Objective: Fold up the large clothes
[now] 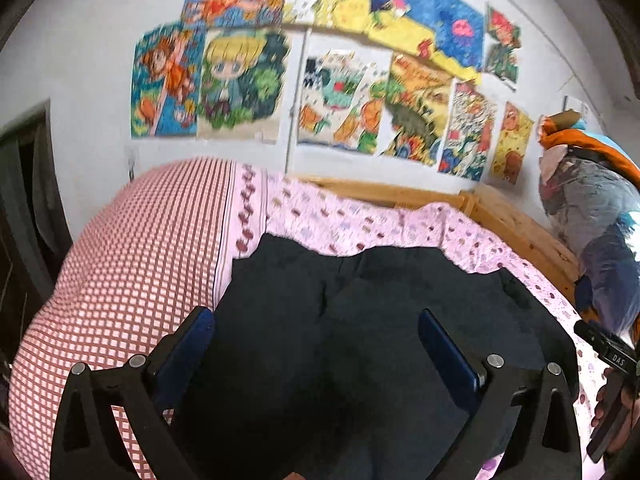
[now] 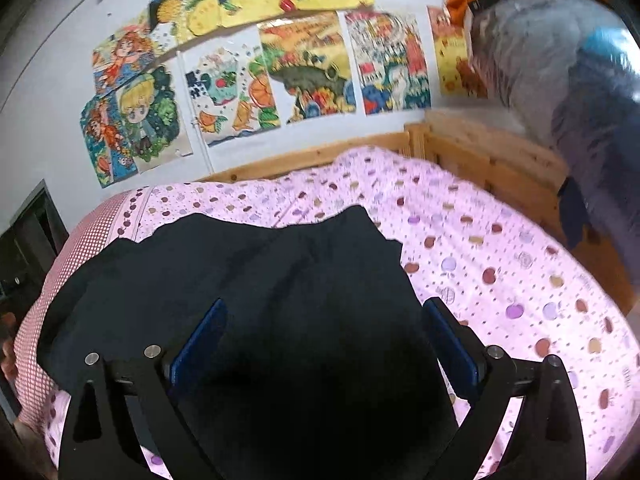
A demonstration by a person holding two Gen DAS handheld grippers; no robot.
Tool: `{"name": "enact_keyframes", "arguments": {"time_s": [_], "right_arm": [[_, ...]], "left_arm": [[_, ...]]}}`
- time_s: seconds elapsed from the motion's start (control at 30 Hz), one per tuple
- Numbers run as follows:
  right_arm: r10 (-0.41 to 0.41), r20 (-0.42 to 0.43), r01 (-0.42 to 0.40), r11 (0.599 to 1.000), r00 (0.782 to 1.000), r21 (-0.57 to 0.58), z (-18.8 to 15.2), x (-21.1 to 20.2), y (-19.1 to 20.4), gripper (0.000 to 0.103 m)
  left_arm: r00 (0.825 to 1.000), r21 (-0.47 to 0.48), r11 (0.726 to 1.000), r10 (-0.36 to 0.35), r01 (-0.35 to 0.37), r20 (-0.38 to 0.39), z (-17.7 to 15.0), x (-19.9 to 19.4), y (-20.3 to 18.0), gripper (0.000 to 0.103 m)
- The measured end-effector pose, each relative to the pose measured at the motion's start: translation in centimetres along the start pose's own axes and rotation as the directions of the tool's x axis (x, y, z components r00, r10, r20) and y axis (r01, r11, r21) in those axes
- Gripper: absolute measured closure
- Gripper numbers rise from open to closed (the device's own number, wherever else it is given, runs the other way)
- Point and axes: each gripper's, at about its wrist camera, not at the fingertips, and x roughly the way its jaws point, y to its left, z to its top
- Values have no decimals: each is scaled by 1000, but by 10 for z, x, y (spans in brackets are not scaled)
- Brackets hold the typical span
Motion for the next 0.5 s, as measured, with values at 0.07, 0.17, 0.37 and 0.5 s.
{"name": "enact_keyframes", "arguments": {"time_s": [0.07,0.17,0.37,0.5], "right_arm": [[5,25,-5,1000,1000,-24,2,-12,6,7],[17,62,-13,998,998,-61,2,-29,20,7],[49,146,-32,992,988,-120,5,-76,40,6],[69,170,-47,990,983,-131,8,-98,54,5]], "left_arm": [[999,13,1000,-17,16,28,-3,-14,-6,0],[999,21,999,-28,27,46,-8,-27,-12,0],[995,35,998,-49,46,85,-16,-58,-21,0],[992,52,997,-57,51,115,-21,-80,-26,0]]}}
